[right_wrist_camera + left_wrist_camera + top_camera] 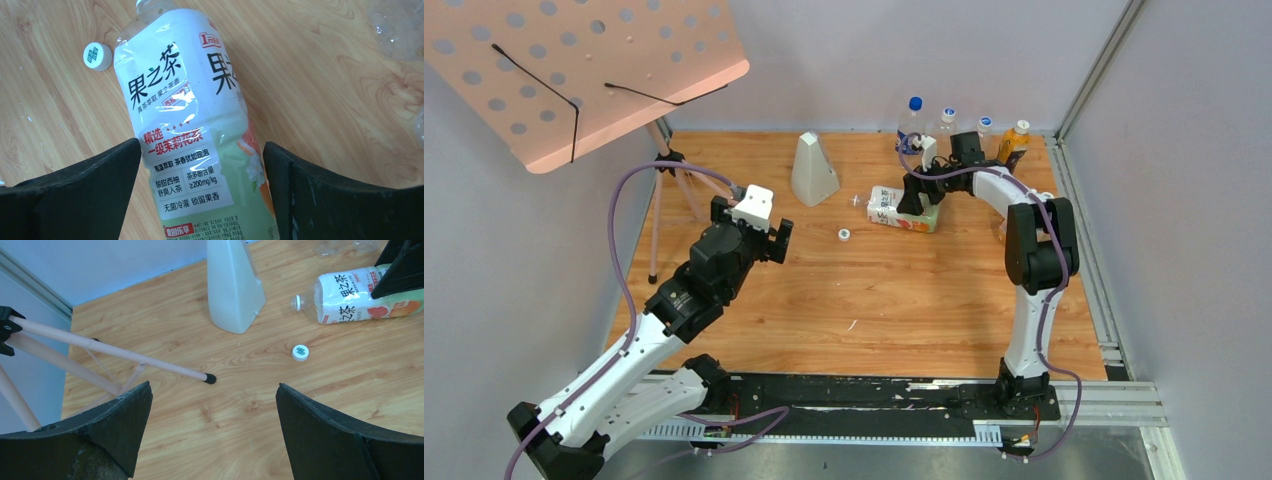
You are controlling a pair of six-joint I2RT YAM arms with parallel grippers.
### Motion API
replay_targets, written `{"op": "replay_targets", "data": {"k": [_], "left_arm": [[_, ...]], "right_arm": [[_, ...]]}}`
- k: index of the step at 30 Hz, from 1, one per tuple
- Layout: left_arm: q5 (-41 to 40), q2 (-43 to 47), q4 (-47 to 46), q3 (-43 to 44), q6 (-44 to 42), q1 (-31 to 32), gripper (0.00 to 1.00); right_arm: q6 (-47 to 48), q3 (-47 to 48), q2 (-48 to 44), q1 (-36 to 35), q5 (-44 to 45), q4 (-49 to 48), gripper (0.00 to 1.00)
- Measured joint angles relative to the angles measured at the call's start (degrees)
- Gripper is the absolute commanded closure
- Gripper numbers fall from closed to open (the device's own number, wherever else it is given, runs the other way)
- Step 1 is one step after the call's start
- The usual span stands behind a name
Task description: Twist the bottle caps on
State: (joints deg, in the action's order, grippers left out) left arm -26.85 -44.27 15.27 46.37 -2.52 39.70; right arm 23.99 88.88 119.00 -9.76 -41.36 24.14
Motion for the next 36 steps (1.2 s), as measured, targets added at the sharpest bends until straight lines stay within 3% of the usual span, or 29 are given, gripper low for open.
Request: {"op": "replay_targets", "data": {"k": [7, 12, 18, 21, 29, 36], "left_arm": [[1.0, -0.1, 0.2, 0.0, -0.2, 0.0, 0.0], [1.6, -0.1, 0.3, 0.0, -0.2, 0.0, 0.0], [2.4, -1.0, 0.4, 0.0, 0.2, 0.0, 0.0], [2.4, -2.1, 1.2, 0.2, 0.8, 0.0, 0.0], [2.1, -7.1, 7.3, 4.3, 7.1, 0.0, 0.0], [5.4, -11.0, 12.8, 7.8, 15.4, 0.0, 0.0]], "right_arm": [[-5.1, -8.1, -5.6, -0.8, 2.6, -2.0, 0.26], [-13.2, -20.4, -15.6, -3.4, 6.6, -2.2, 0.27], [-27.5, -33.2, -26.7, -9.1, 10.1, -2.9, 0.17], [-34.5, -38.4, -31.3, -13.1, 11.8, -3.1, 0.01], [-49.6, -45.6, -40.6, -22.3, 12.3, -6.1, 0.0], [-55.3, -44.4, -45.0, -23.9, 11.4, -11.1, 0.0]]}}
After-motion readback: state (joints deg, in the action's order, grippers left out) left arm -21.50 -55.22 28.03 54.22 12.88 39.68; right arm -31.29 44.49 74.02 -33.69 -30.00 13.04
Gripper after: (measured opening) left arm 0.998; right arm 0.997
